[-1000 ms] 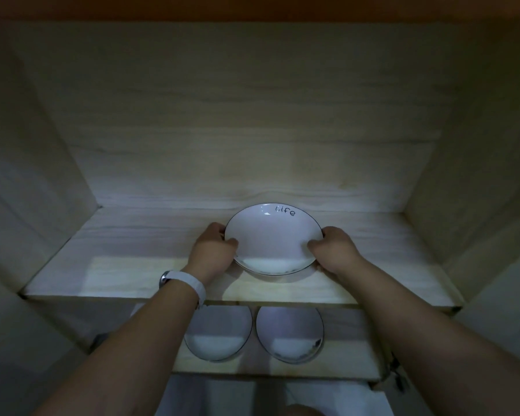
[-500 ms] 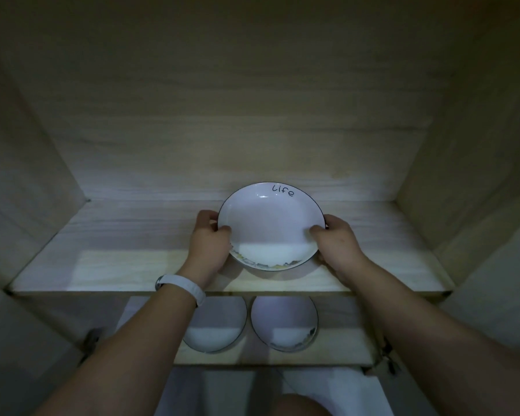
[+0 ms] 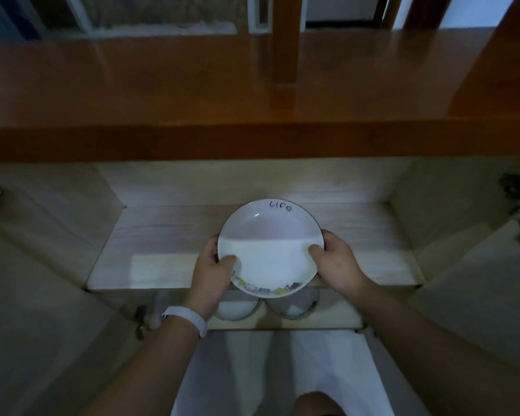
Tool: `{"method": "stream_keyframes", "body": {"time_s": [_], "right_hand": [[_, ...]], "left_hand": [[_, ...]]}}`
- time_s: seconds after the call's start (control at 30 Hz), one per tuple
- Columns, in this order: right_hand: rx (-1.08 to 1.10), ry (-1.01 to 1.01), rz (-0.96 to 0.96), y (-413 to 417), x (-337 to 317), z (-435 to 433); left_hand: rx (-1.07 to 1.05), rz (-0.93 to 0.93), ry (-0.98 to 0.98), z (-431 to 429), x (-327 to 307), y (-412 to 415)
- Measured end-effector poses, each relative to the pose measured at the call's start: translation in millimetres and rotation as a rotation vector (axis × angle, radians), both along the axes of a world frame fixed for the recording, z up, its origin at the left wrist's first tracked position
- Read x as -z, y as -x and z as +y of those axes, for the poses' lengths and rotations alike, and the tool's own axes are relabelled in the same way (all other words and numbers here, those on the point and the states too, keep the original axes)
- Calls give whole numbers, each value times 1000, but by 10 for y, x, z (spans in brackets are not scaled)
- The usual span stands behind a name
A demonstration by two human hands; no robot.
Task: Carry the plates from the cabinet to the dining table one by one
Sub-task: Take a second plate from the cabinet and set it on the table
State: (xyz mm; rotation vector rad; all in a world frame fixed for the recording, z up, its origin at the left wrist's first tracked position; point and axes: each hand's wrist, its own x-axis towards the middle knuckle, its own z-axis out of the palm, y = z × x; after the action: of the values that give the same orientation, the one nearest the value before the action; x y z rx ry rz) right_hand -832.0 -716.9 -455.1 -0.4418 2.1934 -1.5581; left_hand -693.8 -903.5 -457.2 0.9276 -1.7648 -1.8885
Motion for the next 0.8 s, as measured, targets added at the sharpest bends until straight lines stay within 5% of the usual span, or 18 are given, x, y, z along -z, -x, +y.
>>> {"method": "stream_keyframes", "body": {"time_s": [0.33, 0.8], "right_hand": [[51, -161, -119, -957, -804, 629], [139, -99, -145, -1922, -2439, 1143]], "left_hand": [[62, -148, -54, 610, -824, -831], [50, -61, -83, 1078, -2482, -1661]]}}
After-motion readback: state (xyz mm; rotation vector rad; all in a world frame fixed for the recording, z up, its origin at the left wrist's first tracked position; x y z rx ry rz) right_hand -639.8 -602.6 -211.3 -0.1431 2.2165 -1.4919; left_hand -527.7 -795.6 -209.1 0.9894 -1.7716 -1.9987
